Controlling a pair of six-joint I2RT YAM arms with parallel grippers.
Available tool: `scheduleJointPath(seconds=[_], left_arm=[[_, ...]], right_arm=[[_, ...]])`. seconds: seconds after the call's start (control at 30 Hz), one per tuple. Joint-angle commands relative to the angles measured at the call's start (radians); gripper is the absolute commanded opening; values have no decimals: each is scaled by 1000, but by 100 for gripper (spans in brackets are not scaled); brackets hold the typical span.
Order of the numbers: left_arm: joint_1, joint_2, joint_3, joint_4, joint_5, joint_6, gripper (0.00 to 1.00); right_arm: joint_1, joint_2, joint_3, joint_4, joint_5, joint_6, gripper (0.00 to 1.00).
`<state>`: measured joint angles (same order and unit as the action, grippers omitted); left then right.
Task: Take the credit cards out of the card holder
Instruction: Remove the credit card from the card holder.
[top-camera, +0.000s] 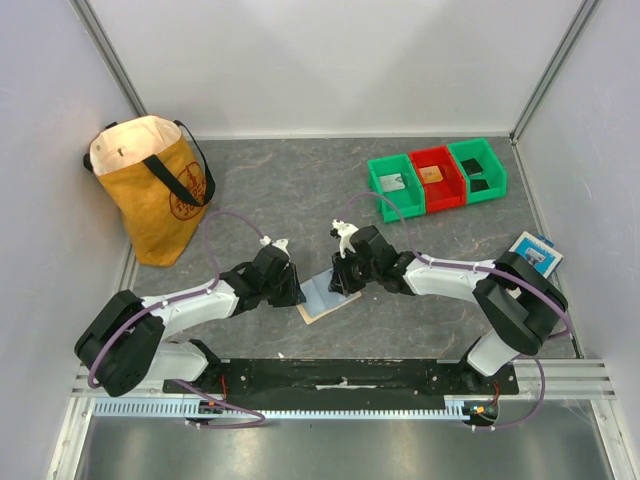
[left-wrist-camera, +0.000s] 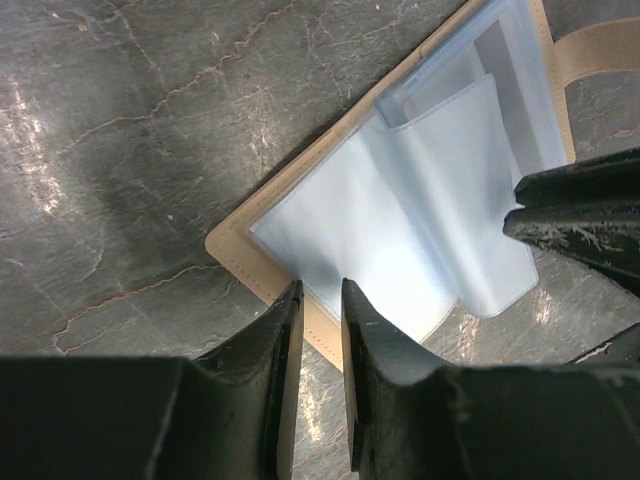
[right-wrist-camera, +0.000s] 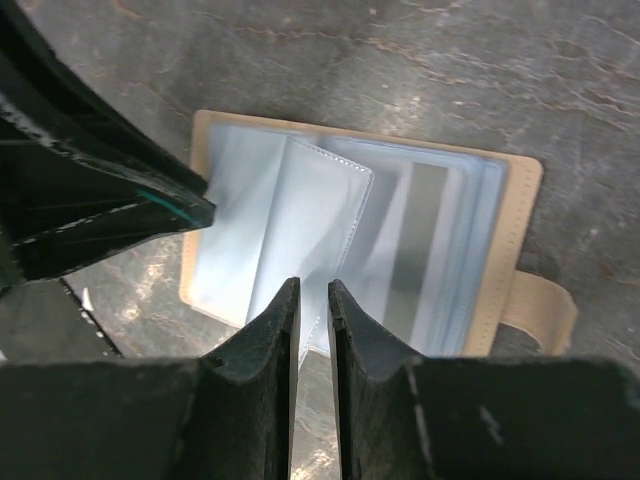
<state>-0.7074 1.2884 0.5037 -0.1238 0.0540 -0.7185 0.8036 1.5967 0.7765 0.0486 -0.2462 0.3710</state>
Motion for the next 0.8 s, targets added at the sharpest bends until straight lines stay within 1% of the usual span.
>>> scheduleJointPath(seconds=[0.0, 0.17, 0.2, 0.3, 0.37, 0.43, 0.6, 0.7, 0.77], left_arm=[[-4, -30, -21, 3, -19, -35, 28], [-4, -125, -36, -11, -51, -62, 30], [-6, -151, -39, -19, -49, -67, 31], [-4, -260, -50, -49, -105, -87, 33], [-4, -328, -54, -62, -123, -94, 34], [-4, -371, -50, -79, -131, -99, 35], [-4, -391, -13, -89, -92, -107, 35], [-4, -374, 15, -82, -72, -105, 36], [-4, -351, 28, -57, -59, -101, 36]], right_arm=[[14, 5, 24, 83, -120, 25, 24], [46, 43, 70, 74, -168, 17, 27], [54, 55, 78, 70, -172, 14, 27], [81, 94, 102, 57, -183, 6, 30], [98, 114, 122, 47, -194, -1, 34], [108, 124, 136, 30, -196, -13, 41], [108, 89, 173, -42, -153, -55, 55], [108, 39, 193, -107, -96, -87, 56], [106, 2, 195, -139, -6, -107, 56]])
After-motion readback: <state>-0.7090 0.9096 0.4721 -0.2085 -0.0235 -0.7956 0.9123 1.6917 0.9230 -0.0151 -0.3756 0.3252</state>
